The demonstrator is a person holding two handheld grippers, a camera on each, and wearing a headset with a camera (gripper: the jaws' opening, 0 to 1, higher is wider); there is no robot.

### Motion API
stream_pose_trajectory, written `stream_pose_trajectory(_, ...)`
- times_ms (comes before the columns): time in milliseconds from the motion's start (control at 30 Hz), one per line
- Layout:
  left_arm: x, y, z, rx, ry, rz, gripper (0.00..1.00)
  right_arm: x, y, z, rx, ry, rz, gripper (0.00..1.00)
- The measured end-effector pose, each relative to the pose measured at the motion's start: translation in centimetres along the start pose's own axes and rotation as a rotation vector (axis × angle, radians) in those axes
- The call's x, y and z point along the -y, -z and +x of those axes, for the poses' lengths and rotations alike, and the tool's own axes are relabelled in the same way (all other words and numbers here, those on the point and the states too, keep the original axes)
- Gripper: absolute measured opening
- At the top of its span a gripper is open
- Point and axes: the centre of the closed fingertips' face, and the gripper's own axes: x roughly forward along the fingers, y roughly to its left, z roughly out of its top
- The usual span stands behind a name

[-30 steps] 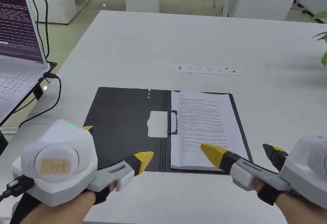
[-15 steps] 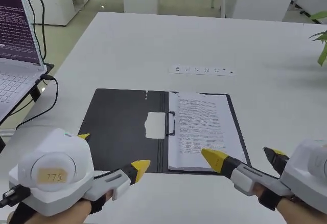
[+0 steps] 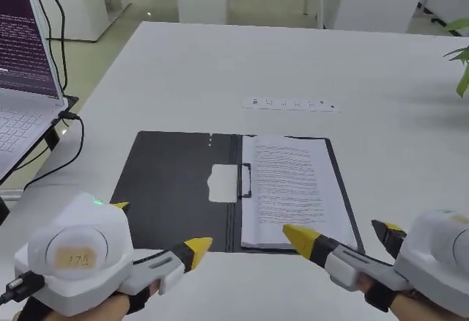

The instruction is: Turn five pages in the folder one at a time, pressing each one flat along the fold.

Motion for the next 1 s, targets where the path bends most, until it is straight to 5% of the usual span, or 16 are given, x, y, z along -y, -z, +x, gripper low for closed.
stream_pose_trajectory(600, 1.4, -1.2, 2.7, -0.004, 0.049, 0.043, 0.81, 0.1, 0.3, -0.3, 0.008, 0.000, 0.018, 1.00)
stream_pose_trajectory(1000, 3.8, -1.8, 7.3, -0.021, 0.140, 0.106, 0.81, -0.2, 0.4, -0.5, 0.011, -0.002, -0.007, 1.00)
